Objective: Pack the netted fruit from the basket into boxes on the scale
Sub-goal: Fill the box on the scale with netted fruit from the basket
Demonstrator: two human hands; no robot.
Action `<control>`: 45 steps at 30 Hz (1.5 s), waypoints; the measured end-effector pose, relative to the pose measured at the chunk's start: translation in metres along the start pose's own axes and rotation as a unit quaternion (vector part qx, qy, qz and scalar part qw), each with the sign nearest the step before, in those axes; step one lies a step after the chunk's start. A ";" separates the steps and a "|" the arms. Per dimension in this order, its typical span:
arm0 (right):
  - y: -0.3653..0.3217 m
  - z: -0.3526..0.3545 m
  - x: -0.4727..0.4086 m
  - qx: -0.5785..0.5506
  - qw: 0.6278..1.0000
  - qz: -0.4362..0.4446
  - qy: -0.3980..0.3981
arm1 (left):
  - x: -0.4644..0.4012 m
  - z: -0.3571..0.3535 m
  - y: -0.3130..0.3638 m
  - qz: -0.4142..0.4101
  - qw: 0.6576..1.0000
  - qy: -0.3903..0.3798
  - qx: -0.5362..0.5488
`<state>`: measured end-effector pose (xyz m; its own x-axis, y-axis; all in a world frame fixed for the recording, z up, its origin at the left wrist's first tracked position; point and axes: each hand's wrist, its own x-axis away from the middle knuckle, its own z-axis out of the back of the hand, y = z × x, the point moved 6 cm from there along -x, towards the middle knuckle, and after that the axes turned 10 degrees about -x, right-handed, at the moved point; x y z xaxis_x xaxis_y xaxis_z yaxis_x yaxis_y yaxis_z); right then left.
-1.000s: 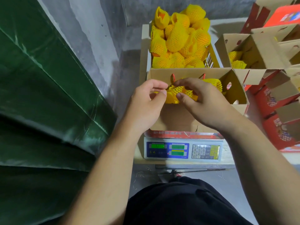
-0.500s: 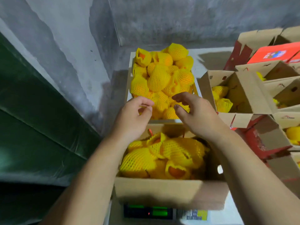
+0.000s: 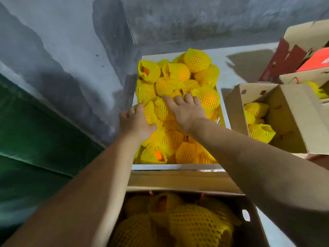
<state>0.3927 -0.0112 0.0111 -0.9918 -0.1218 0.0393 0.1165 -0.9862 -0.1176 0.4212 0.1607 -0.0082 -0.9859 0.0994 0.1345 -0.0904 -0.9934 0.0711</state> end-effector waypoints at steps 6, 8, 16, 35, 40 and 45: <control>-0.024 -0.001 0.000 -0.020 0.994 0.084 0.074 | 0.001 0.008 0.001 0.013 0.999 0.017 0.042; -0.029 0.009 0.005 -0.033 0.991 0.093 0.087 | 0.009 0.021 -0.003 0.026 0.990 0.023 0.135; -0.041 0.103 0.075 -0.438 0.877 0.087 0.176 | 0.100 0.078 -0.002 0.082 0.799 -0.018 0.595; -0.153 0.085 0.312 -0.764 0.619 -0.076 0.167 | 0.308 0.080 -0.060 -0.263 0.874 -0.067 0.404; -0.199 0.085 0.327 -0.902 0.419 -0.089 0.058 | 0.330 0.087 -0.075 -0.267 0.819 -0.002 0.508; -0.212 0.081 0.338 -0.853 0.510 -0.100 0.048 | 0.351 0.092 -0.094 -0.254 0.765 0.011 0.591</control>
<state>0.0370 0.1477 0.1297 -0.9824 0.0492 0.1804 -0.1217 0.5646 -0.8164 0.0962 0.2942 0.1231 -0.8690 0.4415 -0.2236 -0.2856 -0.0783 0.9551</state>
